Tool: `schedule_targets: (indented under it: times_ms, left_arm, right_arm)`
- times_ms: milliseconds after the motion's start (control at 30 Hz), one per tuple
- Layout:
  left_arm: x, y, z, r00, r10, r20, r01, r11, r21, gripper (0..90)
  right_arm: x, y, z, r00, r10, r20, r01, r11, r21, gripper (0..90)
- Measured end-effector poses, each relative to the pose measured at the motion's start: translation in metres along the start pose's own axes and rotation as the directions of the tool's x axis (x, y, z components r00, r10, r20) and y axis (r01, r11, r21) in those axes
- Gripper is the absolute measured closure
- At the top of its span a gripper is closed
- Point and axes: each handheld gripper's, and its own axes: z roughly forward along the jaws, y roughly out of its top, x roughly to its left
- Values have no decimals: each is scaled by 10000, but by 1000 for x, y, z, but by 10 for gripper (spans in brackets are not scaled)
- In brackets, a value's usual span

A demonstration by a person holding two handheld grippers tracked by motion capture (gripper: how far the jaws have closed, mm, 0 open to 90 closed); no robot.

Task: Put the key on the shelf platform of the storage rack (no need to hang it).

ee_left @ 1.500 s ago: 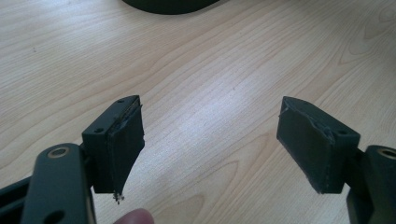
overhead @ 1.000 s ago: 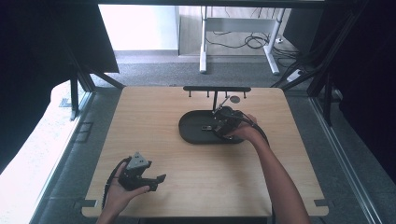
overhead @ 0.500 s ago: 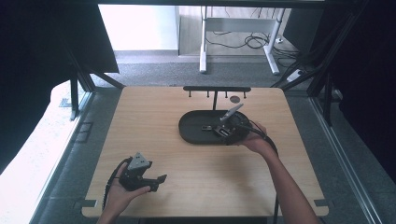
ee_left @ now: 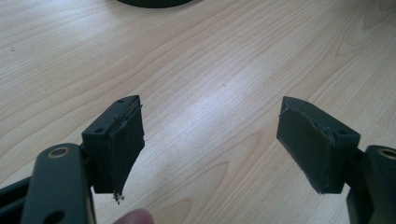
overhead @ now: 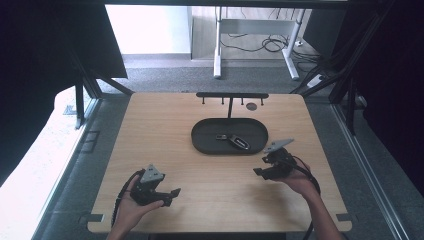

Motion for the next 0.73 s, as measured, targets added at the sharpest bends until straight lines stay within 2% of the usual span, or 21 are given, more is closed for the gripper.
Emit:
schedule_targets:
  times_ms: [200, 233, 267, 467, 733]
  left_arm:
    - [-2, 0, 3, 10000, -30, 0, 30, 10000, 76, 232]
    - [-2, 0, 4, 10000, -4, 7, 4, 9999, 106, 232]
    - [-2, -1, 4, 10000, -5, 15, 5, 9999, 135, 232]
    - [-2, -1, 5, 10000, -13, -29, 13, 9998, 182, 232]
    - [-2, -1, 6, 10000, -20, -40, 21, 9998, 221, 232]
  right_arm:
    - [1, -46, -2, 9974, 708, -140, -713, 9967, -393, 415]
    - [1, -46, -2, 9974, 708, -140, -713, 9967, -393, 415]
    - [0, -54, 0, 9957, 916, -159, -922, 9950, -383, 417]
    - [-3, -63, 2, 9940, 1091, -119, -1095, 9931, -414, 418]
    - [-7, -61, 7, 9942, 1068, 85, -1065, 9938, -319, 416]
